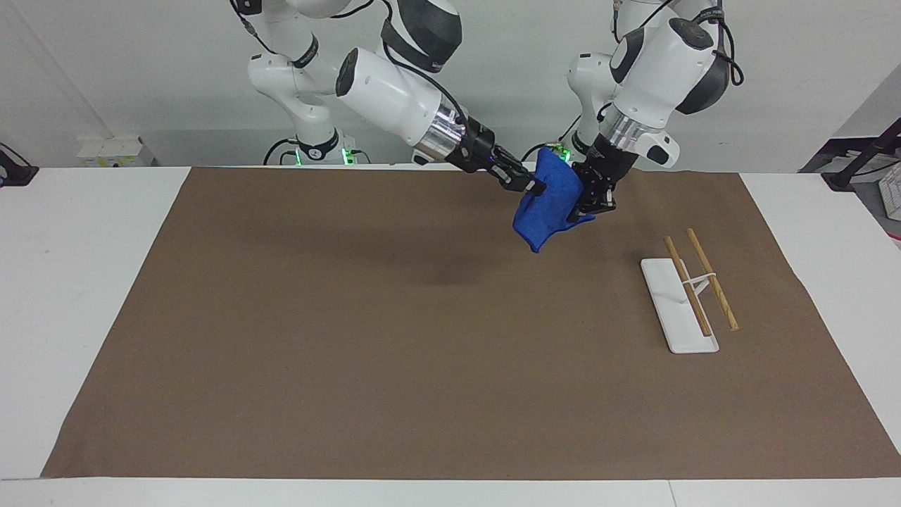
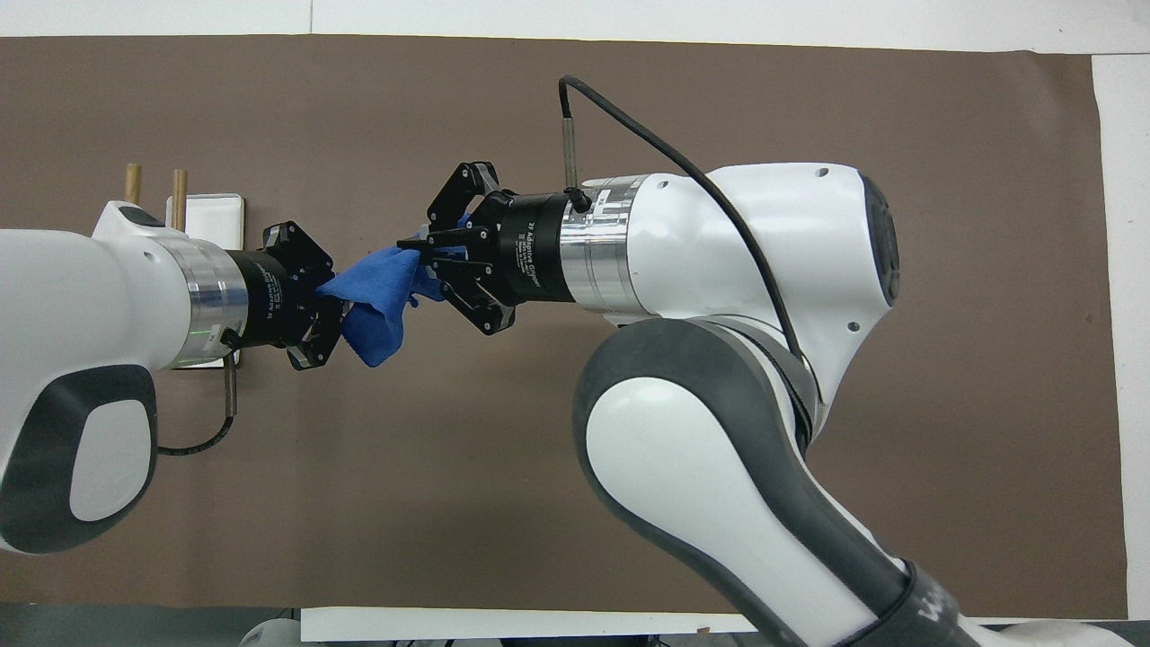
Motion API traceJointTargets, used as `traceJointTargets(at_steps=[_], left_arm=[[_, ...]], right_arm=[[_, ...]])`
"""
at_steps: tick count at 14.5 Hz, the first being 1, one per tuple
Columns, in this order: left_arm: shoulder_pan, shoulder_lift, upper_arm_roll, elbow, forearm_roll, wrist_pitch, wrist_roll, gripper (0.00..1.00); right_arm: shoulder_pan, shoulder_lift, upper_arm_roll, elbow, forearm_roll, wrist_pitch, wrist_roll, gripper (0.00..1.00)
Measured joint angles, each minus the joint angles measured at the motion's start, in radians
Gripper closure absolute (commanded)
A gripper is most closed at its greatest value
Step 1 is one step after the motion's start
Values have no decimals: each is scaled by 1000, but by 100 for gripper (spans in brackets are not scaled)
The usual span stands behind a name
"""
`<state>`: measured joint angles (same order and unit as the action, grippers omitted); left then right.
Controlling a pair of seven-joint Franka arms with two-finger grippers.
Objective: Right arm passes towel to left arm to hang
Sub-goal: 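Open the right gripper and withdraw it while the left gripper pulls the towel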
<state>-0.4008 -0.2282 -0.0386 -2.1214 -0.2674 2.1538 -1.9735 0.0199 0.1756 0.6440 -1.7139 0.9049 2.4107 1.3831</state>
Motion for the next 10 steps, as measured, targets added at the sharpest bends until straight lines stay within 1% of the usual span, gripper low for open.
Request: traceJointTargets(at_steps=[3,5,8,9,10], left_arm=[[6,0,3,0,0,2,8,100],[36,0,6,0,0,9,73,100],[142,4,10,-1,0,14,315,100],[184,6,12,-4,0,15,395,100],[222,7,13,-11,0,19,466,100]], right_arm=[[0,-2,-4,0,-55,0,-76,0],[0,-11,-8,-11,-123,-3,-173,0],[1,-46,-35,-75,-279,-12,-320,0],[2,-62,-60,-99,-343,-34,-353,0],[6,-78,-98,-115,-418,-92,-407,0]])
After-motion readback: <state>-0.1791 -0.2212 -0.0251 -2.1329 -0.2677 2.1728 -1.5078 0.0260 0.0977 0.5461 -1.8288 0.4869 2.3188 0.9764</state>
